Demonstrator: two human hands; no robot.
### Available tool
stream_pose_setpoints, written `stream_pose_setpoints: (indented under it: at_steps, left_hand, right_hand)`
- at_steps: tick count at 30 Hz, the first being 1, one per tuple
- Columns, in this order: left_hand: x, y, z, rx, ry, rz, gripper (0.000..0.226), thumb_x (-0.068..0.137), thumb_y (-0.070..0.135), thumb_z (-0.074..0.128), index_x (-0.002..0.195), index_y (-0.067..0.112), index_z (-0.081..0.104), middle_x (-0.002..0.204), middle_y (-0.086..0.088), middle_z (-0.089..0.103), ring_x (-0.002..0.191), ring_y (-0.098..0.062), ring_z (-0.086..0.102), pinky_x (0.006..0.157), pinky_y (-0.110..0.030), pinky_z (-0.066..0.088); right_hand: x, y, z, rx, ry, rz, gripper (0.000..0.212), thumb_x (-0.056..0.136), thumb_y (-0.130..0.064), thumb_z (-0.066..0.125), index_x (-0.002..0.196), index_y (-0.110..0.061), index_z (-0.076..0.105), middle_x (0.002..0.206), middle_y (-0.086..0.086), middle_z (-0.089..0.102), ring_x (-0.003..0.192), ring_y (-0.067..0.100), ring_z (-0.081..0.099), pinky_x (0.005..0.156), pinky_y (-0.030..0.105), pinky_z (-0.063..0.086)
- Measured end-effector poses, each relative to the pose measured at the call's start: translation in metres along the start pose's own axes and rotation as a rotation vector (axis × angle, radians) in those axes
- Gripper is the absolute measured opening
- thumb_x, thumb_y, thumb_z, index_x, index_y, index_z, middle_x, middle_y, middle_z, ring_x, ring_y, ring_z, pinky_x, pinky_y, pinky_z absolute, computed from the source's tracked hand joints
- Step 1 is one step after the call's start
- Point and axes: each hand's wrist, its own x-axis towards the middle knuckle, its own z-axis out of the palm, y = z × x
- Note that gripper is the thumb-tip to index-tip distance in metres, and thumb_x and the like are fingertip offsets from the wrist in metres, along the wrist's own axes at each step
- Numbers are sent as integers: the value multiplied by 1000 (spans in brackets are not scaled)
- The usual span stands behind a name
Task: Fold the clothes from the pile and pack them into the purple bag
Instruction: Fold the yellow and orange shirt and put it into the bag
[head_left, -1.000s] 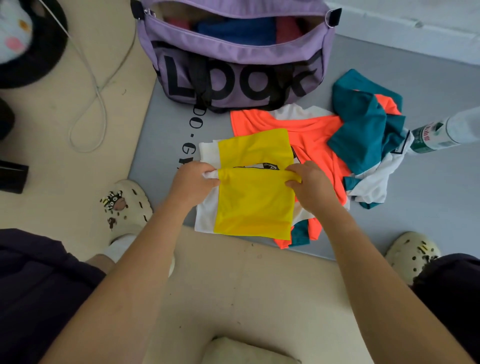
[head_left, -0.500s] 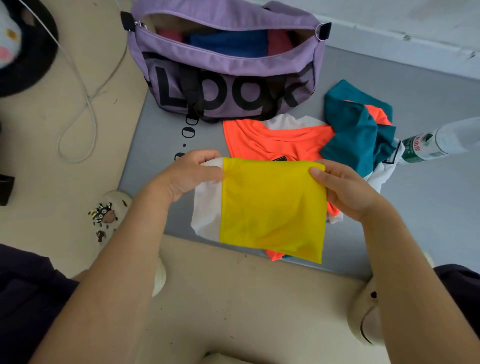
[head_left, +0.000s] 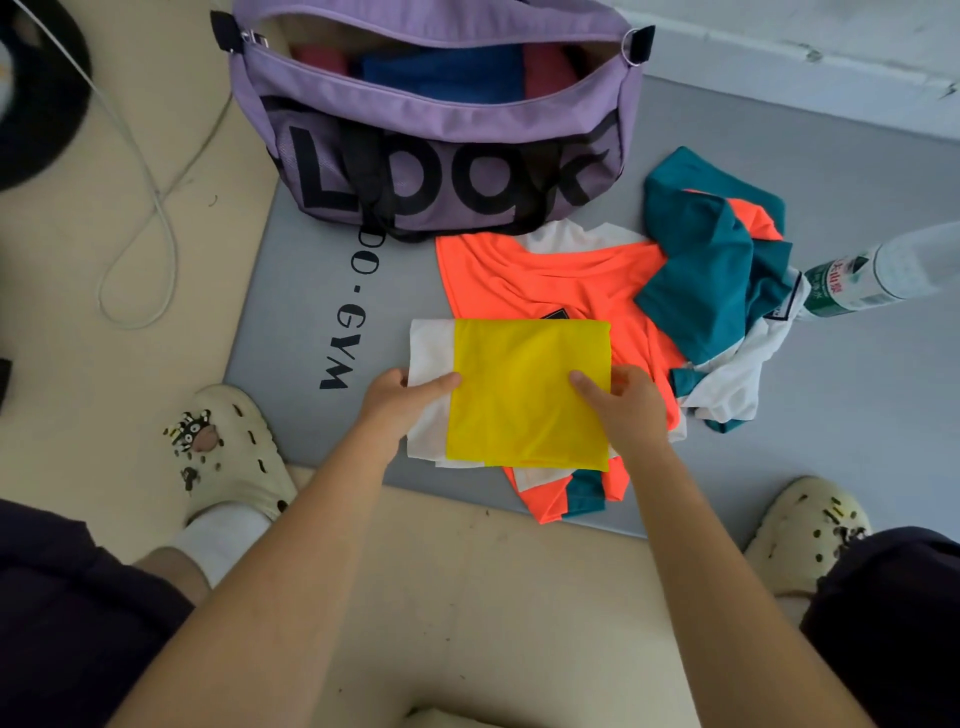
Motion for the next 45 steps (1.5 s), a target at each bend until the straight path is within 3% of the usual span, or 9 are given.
stream_pose_setpoints:
  at_steps: [5,14,18,22,28,34,37,40,45]
  left_hand:
    - [-17,-8,3,-67,-87,-110,31,72,33,86,93,18,70,91,-4,76,77,-18,73,61,-27,56]
    - [-43,132,-47,-479,-105,395,33,87,20,70,119,22,63,115,-3,73,105,-20,70,84,-36,57]
    - [-32,204,-68,-424,35,474,33,89,19,71,121,20,63,115,-6,72,100,-21,71,79,-39,60]
    - [-3,241,-75,-300,218,348,43,85,22,75,123,7,62,115,-11,66,103,-26,65,90,-40,54]
    - [38,290,-94,-370,-2,422,22,86,-2,68,105,8,65,93,-14,72,75,-21,72,62,-35,60]
    - [89,284,-91,-248,139,318,43,85,3,73,126,1,60,123,-17,65,107,-28,64,87,-42,54]
    - [102,282,-89,-186,304,528,38,85,12,74,121,7,64,120,-11,67,108,-26,64,88,-33,54]
    - [106,266,-84,298,434,631,39,89,31,69,120,10,61,118,-8,65,111,-28,60,81,-29,43]
    - [83,241,-82,987,598,802,54,90,62,48,116,14,50,100,-15,70,99,-37,59,83,-41,32]
  right_hand:
    - [-20,2,2,56,-104,148,39,83,-46,71,71,-19,47,70,-2,48,64,14,47,51,27,31]
    - [-20,-146,-45,743,-258,-198,35,81,-42,71,112,-26,65,116,5,71,107,28,67,92,50,53]
    - [8,-222,-48,826,-319,-199,17,92,-23,65,108,-16,62,118,12,69,100,27,69,87,46,57]
    - [40,-262,-37,804,-348,31,27,91,-15,67,112,-4,55,116,16,64,88,25,67,50,33,58]
    - [87,-290,-25,837,-343,-47,17,92,-13,65,107,-10,58,118,13,61,100,27,62,53,33,58]
    - [120,-303,-9,557,-282,-18,36,93,-12,64,125,-3,51,130,15,52,108,33,59,50,29,55]
    - [133,-306,-5,509,-219,-166,30,95,-20,61,123,-10,53,110,12,60,79,19,63,45,25,52]
    - [139,-291,-4,53,-101,-285,21,95,-32,57,92,-11,57,62,10,57,40,16,53,41,25,41]
    - [127,-269,-17,-656,-50,-527,60,88,-66,50,68,-10,44,64,3,44,70,24,45,68,32,33]
